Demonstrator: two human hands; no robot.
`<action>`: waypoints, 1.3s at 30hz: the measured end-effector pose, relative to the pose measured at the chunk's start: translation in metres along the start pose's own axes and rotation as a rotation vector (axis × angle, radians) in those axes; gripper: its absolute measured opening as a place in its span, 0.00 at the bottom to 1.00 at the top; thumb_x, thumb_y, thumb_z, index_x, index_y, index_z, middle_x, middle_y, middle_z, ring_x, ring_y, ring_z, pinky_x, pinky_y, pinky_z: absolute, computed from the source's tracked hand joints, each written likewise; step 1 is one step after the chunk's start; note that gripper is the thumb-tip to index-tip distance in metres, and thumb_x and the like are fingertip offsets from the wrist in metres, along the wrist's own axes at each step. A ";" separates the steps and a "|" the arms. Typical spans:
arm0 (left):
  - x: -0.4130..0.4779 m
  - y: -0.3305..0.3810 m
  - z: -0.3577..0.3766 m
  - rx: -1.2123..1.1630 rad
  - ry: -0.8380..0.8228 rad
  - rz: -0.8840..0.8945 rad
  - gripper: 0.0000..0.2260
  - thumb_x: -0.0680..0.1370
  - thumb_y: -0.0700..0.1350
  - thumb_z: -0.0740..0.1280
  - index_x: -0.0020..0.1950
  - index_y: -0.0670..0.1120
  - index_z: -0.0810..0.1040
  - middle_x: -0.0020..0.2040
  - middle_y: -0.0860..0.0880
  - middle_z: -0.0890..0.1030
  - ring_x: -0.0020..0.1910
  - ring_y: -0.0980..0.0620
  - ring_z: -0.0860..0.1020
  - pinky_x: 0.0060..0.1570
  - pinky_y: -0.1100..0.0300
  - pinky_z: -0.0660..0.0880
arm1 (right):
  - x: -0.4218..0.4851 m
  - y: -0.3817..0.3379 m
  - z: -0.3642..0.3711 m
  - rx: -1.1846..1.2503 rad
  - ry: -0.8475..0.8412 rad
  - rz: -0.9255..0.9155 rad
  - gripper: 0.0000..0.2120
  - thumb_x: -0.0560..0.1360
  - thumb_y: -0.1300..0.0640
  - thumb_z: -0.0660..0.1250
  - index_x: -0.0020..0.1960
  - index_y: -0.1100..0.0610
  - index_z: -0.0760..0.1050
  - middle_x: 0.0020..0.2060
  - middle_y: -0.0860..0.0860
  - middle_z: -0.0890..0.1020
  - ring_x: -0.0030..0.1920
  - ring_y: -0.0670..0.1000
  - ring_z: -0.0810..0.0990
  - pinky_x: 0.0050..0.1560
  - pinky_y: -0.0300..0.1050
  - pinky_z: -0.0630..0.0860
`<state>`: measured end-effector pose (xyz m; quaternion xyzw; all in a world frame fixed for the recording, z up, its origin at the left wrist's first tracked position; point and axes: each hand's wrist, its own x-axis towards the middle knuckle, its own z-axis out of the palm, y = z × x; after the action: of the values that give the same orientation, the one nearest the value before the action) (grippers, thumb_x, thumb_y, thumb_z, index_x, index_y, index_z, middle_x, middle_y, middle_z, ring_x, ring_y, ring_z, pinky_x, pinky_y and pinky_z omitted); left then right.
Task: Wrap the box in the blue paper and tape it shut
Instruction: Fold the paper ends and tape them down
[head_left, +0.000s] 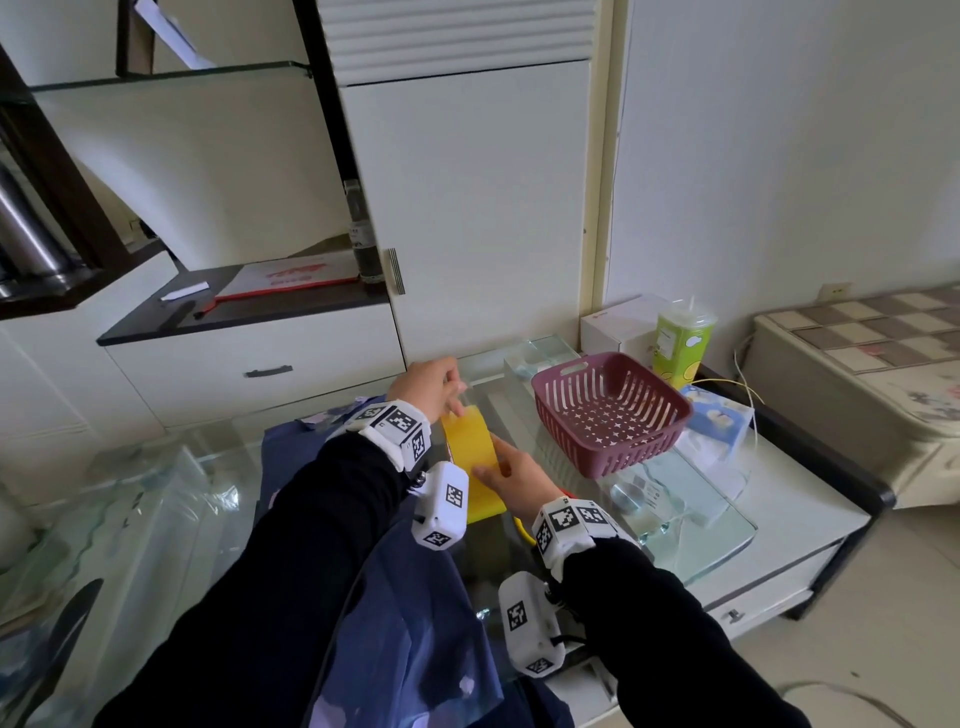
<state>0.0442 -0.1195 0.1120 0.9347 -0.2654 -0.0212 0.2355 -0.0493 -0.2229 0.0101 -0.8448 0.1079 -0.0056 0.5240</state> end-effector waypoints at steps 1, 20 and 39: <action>0.001 -0.001 -0.002 0.007 0.001 -0.002 0.10 0.80 0.42 0.60 0.38 0.47 0.67 0.40 0.45 0.85 0.40 0.45 0.83 0.50 0.53 0.78 | 0.000 -0.001 -0.001 0.004 -0.008 -0.009 0.27 0.78 0.53 0.62 0.75 0.49 0.58 0.62 0.54 0.77 0.55 0.48 0.71 0.61 0.45 0.68; -0.002 -0.010 -0.024 -0.108 -0.098 0.017 0.08 0.81 0.45 0.60 0.42 0.46 0.67 0.50 0.43 0.84 0.49 0.45 0.82 0.43 0.63 0.71 | 0.003 0.033 -0.006 -0.161 0.252 0.220 0.13 0.76 0.57 0.65 0.59 0.60 0.77 0.56 0.59 0.79 0.58 0.57 0.77 0.57 0.48 0.72; 0.009 -0.002 -0.014 -0.039 -0.088 0.120 0.08 0.81 0.48 0.59 0.44 0.46 0.67 0.47 0.48 0.85 0.47 0.49 0.83 0.55 0.57 0.74 | 0.010 0.037 -0.019 -0.664 0.287 0.395 0.16 0.80 0.57 0.59 0.65 0.63 0.69 0.61 0.58 0.73 0.62 0.58 0.75 0.57 0.47 0.74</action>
<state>0.0549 -0.1161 0.1238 0.9105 -0.3307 -0.0530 0.2425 -0.0480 -0.2576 -0.0150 -0.9217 0.3358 0.0124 0.1938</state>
